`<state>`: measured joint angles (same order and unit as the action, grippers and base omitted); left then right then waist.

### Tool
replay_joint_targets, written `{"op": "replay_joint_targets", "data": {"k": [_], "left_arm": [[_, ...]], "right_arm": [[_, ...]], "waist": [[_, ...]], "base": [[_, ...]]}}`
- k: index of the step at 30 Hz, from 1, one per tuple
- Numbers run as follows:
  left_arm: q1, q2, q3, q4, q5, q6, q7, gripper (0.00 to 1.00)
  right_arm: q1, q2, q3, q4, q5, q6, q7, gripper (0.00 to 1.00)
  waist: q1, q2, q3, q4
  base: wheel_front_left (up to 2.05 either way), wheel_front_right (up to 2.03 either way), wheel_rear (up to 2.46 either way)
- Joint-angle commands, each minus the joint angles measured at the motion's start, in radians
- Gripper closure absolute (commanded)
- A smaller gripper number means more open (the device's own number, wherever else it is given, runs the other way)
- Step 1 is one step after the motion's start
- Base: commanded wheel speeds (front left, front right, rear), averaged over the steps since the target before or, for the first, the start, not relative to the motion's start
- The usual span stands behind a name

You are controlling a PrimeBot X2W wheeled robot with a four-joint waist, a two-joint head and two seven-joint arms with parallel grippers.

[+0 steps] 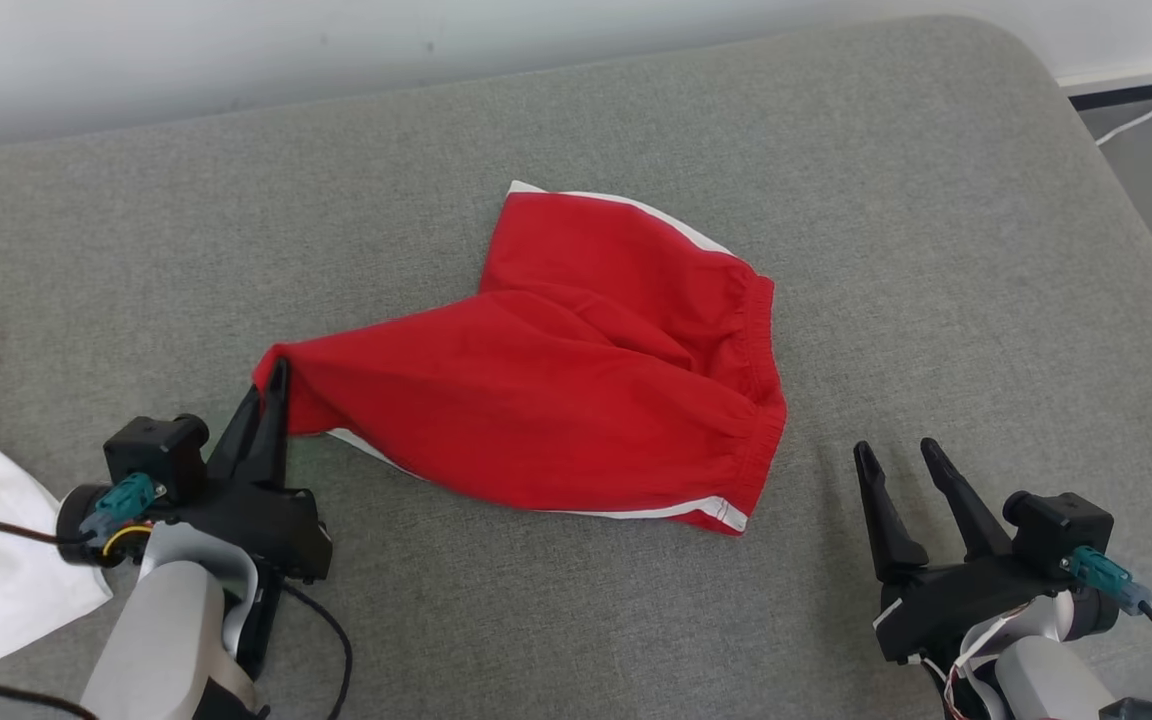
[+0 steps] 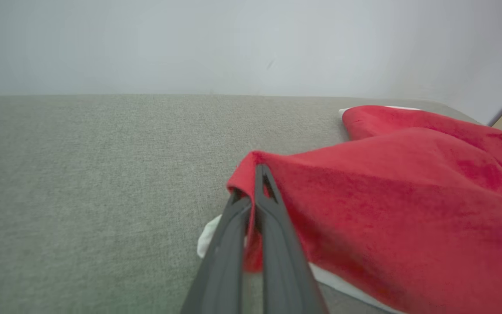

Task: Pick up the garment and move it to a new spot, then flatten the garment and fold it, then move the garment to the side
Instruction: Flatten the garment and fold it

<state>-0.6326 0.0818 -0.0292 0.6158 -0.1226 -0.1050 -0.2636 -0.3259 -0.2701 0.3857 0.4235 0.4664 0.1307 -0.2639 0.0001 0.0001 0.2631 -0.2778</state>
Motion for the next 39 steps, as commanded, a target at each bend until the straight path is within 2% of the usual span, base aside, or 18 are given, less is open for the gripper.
{"op": "replay_joint_targets", "data": {"k": [1,2,8,15,20,25,33,39], "left_arm": [[-0.003,0.005,0.007,0.008,0.006,0.0,-0.001,0.24],[-0.005,0.003,0.013,0.033,0.005,0.003,-0.001,0.0],[0.018,-0.01,0.05,0.052,0.006,0.034,-0.001,0.0],[0.146,-0.028,0.038,-0.078,-0.012,0.018,-0.001,0.0],[0.209,-0.031,-0.019,-0.126,-0.061,0.015,-0.001,0.0],[0.238,-0.031,-0.066,-0.163,-0.088,0.031,-0.001,0.0],[0.259,-0.03,-0.126,-0.185,-0.101,0.036,-0.001,0.0],[0.265,-0.031,-0.148,-0.181,-0.112,0.043,-0.001,0.0]], "right_arm": [[0.0,0.006,0.004,-0.001,0.001,0.0,-0.001,0.0],[0.002,0.009,0.005,-0.004,0.002,0.0,-0.001,0.0],[0.015,0.016,0.037,-0.052,0.026,0.0,-0.001,0.0],[0.026,-0.004,0.135,-0.114,0.113,0.0,-0.001,0.0],[0.001,-0.017,0.194,-0.104,0.166,0.0,-0.001,0.0],[0.002,-0.028,0.189,-0.12,0.202,0.0,-0.001,0.0],[0.078,-0.041,0.103,-0.16,0.244,0.0,-0.001,0.0],[0.076,-0.028,0.152,-0.132,0.265,0.0,-0.001,0.0]], "waist": [[-0.0001,-0.0001,0.002,-0.002],[-0.0001,-0.0001,0.001,-0.002],[-0.0001,-0.0001,-0.022,0.027],[-0.0001,-0.0001,-0.043,0.09],[-0.0001,-0.0001,-0.053,0.133],[-0.0001,-0.0001,-0.068,0.168],[-0.0001,-0.0001,-0.085,0.18],[-0.0001,-0.0001,-0.093,0.179]], "base": [[0.0,0.0,0.0],[0.0,0.0,0.0],[0.0,0.0,0.0],[0.0,0.0,0.0],[0.0,0.0,0.0],[0.0,0.0,0.0],[0.0,0.0,0.0],[0.0,0.0,0.0]]}}
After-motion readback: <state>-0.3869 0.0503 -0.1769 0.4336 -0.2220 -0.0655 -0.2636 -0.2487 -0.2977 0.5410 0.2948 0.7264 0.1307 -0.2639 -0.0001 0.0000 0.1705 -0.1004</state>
